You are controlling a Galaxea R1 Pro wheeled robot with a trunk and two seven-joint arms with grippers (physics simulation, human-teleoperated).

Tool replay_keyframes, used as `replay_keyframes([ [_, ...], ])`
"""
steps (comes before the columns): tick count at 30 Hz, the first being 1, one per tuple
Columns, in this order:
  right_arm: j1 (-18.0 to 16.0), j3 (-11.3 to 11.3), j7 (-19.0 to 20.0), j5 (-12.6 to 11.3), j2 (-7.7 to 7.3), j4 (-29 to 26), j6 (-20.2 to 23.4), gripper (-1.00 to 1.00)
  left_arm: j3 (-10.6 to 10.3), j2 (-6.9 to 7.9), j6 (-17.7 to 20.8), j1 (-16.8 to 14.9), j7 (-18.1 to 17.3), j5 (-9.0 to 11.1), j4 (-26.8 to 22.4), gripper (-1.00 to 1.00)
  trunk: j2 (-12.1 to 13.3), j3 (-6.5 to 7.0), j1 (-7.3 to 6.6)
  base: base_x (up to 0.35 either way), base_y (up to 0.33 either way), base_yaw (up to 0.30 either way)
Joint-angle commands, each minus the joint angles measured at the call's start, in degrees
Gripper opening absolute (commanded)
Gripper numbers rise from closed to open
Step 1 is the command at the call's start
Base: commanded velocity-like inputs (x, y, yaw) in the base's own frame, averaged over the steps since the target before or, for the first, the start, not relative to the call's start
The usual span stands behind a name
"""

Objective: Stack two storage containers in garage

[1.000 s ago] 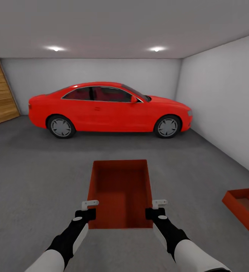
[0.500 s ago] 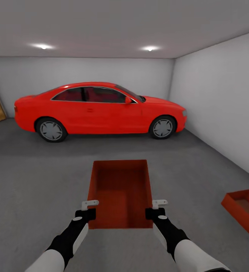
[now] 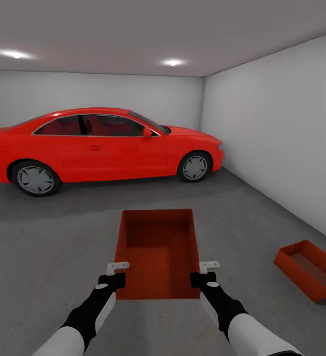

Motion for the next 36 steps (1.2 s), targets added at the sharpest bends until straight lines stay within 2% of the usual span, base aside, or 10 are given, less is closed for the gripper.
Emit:
replay_keyframes([
  [1,0.0,-0.9,-0.7,0.1,-0.03,0.0,0.4,-1.0,1.3,0.06,-2.4,0.0,0.8,2.1,-1.2,-1.0,-0.1,-0.13,0.07,0.32,0.083,-0.263],
  [16,0.0,-0.9,-0.7,0.1,-0.03,0.0,0.4,-1.0,1.3,-0.02,-2.3,0.0,0.8,2.1,-1.2,-1.0,-0.1,-0.09,0.07,0.32,0.083,-0.263],
  [36,0.0,-0.9,-0.7,0.2,0.02,0.0,0.4,-1.0,1.2,-0.02,-2.3,0.0,0.8,2.1,-1.3,-1.0,-0.1,0.74,0.07,0.32,0.083,-0.263],
])
